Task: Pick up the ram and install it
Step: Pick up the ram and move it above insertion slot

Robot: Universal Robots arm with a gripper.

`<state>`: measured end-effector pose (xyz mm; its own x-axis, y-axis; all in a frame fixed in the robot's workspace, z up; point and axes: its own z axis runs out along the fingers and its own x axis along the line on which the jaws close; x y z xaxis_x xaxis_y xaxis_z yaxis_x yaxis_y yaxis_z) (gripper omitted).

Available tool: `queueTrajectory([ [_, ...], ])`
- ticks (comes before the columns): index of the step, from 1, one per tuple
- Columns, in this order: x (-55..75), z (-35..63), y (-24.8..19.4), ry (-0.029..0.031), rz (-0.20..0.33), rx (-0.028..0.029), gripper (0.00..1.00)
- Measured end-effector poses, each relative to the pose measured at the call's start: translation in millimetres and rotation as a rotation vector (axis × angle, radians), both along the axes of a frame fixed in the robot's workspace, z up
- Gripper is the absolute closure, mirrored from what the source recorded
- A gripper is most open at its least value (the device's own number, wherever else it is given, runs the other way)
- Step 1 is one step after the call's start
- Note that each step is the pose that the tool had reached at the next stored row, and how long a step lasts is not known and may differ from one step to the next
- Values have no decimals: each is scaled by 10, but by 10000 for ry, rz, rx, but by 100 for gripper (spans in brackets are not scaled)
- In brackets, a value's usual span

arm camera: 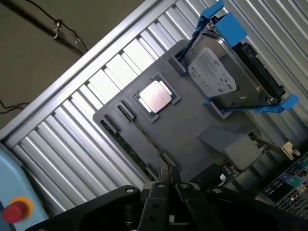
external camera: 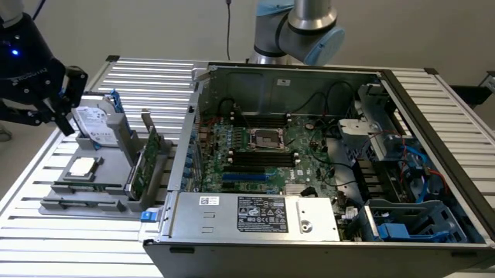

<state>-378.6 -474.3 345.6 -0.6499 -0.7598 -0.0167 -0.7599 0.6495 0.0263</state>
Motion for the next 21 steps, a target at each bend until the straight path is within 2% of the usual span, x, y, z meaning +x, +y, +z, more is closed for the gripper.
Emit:
queueTrajectory([
  [21,0,-10,0,-1,3820,0,89],
])
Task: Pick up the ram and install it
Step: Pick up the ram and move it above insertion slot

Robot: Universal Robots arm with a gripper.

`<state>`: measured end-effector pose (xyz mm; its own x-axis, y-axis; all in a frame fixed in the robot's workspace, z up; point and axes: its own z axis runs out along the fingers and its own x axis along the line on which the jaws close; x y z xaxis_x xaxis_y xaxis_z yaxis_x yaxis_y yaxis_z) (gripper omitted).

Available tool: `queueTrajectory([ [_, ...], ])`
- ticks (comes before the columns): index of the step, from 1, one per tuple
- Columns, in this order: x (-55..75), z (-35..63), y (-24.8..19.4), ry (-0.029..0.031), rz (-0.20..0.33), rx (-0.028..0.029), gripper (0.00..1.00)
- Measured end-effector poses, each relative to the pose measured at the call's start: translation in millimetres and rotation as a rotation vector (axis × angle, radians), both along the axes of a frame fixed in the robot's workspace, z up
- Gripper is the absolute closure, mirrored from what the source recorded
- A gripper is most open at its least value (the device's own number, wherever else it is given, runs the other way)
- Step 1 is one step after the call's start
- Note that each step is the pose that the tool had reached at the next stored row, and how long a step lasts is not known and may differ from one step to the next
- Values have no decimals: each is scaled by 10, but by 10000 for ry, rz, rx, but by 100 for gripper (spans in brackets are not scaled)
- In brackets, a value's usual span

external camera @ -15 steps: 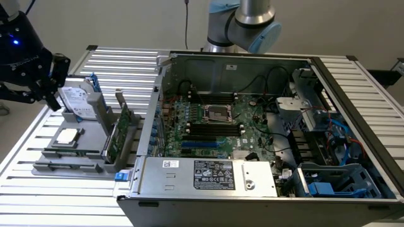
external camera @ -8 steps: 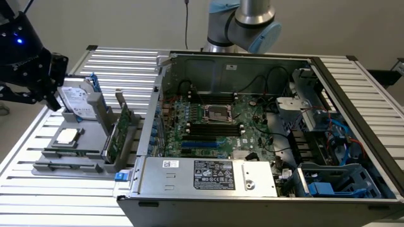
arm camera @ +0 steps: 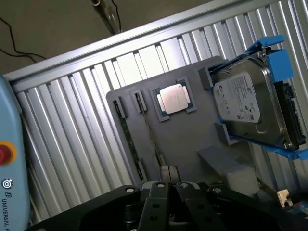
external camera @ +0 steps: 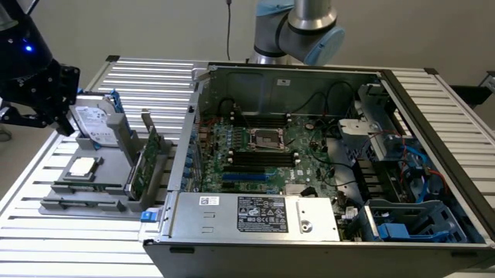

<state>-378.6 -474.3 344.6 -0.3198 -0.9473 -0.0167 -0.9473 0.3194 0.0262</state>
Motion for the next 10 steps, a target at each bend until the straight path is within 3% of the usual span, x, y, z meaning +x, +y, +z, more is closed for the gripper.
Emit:
queueTrajectory([
  [10,0,-2,0,1,1810,0,89],
])
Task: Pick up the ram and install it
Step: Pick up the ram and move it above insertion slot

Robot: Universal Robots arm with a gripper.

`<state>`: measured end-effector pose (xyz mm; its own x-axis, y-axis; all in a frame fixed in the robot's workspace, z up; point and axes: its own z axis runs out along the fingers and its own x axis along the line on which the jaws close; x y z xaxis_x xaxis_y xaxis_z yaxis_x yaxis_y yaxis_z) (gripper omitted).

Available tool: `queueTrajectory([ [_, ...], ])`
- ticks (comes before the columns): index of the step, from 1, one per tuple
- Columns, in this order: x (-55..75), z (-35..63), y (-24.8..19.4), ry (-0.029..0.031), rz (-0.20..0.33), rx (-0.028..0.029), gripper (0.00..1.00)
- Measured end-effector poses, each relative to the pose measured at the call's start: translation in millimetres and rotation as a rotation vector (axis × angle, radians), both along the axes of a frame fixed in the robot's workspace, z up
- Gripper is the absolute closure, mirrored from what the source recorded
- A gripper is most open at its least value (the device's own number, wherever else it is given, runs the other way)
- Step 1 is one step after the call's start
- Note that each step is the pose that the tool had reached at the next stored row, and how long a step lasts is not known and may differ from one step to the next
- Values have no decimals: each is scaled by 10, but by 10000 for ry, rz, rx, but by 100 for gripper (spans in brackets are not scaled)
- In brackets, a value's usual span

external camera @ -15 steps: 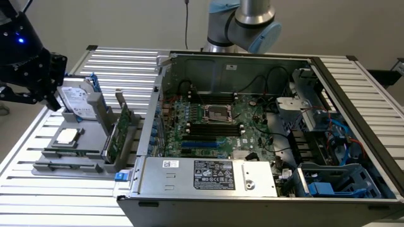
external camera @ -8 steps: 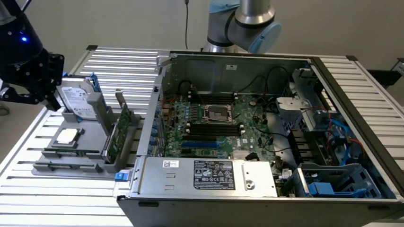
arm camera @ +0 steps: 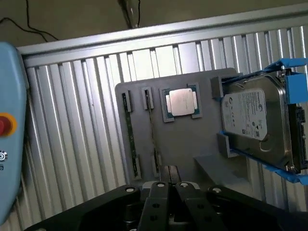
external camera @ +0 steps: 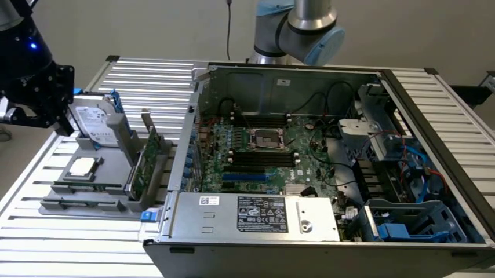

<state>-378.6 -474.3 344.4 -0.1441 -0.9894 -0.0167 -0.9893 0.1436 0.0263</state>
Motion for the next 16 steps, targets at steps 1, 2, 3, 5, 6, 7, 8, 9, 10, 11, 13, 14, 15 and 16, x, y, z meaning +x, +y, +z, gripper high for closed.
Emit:
queueTrajectory([
  [1,0,0,0,0,179,0,89],
  [2,0,-1,0,0,365,0,89],
  [3,0,-1,0,-1,545,0,89],
  [5,-1,-1,1,0,914,0,89],
  [6,-1,-1,0,0,1094,0,89],
  [7,0,-2,0,-1,1274,1,89],
  [8,-3,-2,0,-1,1445,-3,89],
  [9,-12,-1,0,1,1487,-5,89],
  [10,-12,-1,0,1,1487,-5,89],
  [11,-12,-1,0,1,1488,-5,89],
  [13,-12,-2,0,0,1488,-5,89],
  [14,-12,-2,0,0,1488,-5,88],
  [15,-12,-2,0,0,1488,-5,83],
  [16,-13,-2,0,0,1488,-5,83],
])
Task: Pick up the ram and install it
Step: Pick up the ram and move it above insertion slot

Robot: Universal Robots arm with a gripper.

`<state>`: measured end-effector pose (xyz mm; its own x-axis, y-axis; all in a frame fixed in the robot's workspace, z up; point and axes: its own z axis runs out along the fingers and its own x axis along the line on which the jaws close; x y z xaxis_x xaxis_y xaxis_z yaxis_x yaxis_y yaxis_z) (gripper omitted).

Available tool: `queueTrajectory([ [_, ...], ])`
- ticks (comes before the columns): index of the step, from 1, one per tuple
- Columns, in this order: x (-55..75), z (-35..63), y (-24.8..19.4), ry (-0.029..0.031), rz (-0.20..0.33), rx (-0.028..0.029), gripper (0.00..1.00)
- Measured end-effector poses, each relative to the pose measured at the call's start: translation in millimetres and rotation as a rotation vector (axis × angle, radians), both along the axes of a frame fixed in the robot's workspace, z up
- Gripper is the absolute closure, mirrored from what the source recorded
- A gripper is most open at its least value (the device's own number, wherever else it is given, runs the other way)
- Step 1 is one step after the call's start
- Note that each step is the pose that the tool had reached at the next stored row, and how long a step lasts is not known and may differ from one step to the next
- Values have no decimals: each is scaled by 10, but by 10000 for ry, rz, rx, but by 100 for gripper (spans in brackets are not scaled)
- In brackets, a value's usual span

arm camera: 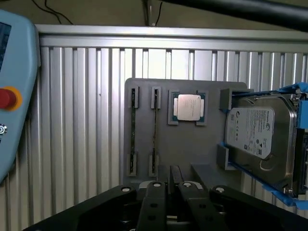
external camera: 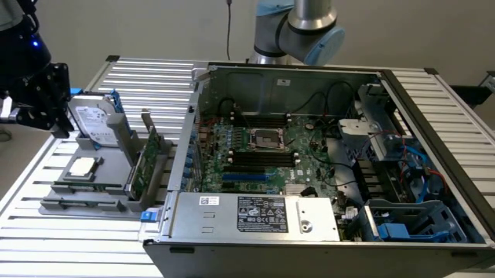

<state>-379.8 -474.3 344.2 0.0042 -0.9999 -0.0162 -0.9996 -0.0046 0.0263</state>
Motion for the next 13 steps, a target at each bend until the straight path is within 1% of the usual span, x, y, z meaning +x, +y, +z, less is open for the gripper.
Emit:
queueTrajectory([
  [1,0,0,0,0,0,0,76],
  [2,0,0,0,0,0,0,76],
  [3,-1,-2,-1,1,0,0,69],
  [6,-1,-46,-16,0,1,0,69],
  [8,-1,-81,-47,1,13,-1,69],
  [13,-7,-172,-143,0,27,0,69],
])
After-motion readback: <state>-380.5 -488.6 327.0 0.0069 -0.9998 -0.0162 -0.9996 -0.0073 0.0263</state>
